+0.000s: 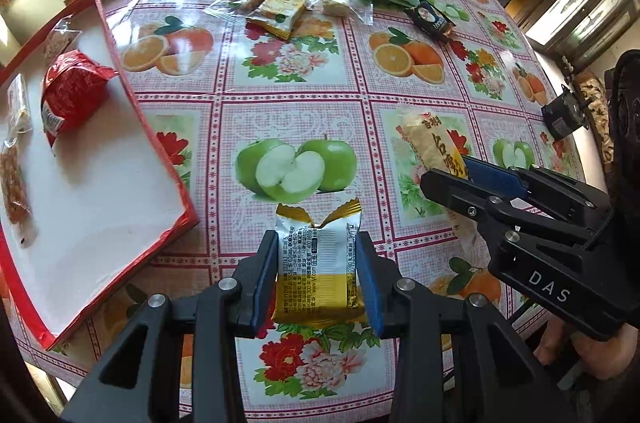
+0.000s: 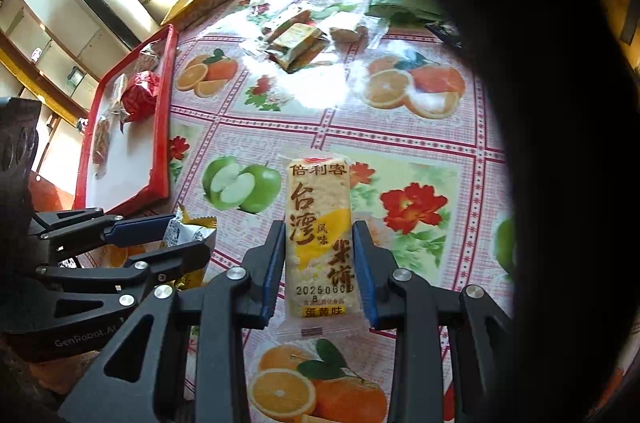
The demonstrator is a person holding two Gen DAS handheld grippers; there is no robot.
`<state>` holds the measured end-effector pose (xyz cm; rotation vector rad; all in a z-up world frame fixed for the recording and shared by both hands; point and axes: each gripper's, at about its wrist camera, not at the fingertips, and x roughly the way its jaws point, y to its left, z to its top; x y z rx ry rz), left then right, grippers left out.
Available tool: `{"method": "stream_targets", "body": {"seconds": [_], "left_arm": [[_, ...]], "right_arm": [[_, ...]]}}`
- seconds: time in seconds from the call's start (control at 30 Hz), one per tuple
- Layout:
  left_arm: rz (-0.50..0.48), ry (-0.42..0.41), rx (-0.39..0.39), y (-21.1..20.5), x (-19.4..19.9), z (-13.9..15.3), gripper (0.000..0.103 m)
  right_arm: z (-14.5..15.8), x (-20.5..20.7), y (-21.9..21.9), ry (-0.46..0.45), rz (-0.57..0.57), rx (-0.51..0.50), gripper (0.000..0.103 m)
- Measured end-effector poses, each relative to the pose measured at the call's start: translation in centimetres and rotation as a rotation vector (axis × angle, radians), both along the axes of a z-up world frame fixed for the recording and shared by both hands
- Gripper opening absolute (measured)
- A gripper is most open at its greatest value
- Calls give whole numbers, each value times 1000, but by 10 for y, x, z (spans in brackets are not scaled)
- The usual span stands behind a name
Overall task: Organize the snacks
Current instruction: 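Carry the yellow-and-white packet and rice cracker bar over the red tray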
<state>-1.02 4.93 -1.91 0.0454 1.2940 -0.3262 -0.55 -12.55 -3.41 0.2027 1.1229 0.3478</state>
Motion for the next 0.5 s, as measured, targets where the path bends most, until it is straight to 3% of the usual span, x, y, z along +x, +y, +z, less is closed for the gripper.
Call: {"method": "stream_targets", "body": {"seconds": [0.5], "left_arm": [[208,-77,-15,76,11,27,38]], "right_arm": [[38,26,93,-86,209,58,35]]}}
